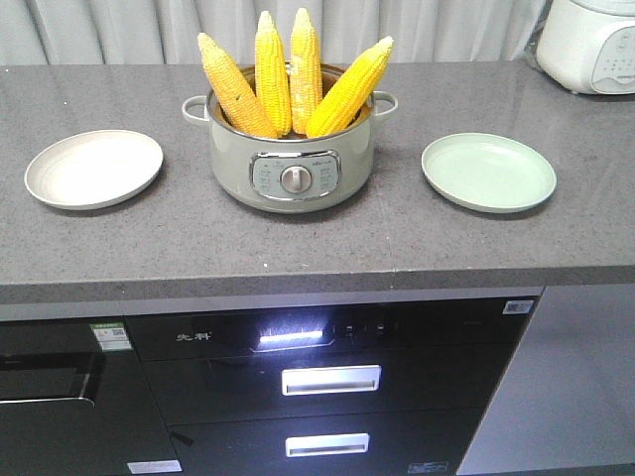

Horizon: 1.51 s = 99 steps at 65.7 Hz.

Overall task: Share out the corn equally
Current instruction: 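Drive the base forward toward the counter with the corn pot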

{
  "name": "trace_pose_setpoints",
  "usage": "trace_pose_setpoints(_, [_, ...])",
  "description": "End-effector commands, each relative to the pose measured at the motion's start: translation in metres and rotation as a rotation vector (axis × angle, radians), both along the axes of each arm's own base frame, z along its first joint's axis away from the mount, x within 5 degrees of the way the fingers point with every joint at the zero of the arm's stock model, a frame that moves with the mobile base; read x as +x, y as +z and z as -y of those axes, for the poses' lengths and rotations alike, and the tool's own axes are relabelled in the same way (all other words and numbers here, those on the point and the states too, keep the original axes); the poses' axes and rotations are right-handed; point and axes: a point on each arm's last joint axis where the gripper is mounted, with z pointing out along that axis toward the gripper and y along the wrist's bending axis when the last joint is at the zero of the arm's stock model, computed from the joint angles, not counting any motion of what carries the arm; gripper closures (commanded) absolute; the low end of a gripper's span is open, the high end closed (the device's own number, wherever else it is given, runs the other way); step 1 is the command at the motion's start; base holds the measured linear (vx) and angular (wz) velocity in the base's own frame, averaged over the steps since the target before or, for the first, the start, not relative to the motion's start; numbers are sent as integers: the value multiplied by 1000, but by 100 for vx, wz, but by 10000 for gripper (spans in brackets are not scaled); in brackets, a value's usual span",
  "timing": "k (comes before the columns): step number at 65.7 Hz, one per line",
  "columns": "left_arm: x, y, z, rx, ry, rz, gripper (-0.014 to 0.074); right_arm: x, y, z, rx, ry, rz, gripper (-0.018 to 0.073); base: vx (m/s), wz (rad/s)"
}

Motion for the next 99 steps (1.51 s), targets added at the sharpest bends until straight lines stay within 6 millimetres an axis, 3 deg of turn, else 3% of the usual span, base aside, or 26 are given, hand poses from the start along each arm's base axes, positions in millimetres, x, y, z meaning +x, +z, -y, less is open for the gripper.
trace_pose_setpoints(1, [-2,2,0,-9,-4,70,603,0,4,0,-12,-2,69,566,10,4])
trace_pose_setpoints(99, [-2,2,0,-9,-4,70,603,0,4,0,-12,-2,69,566,8,2])
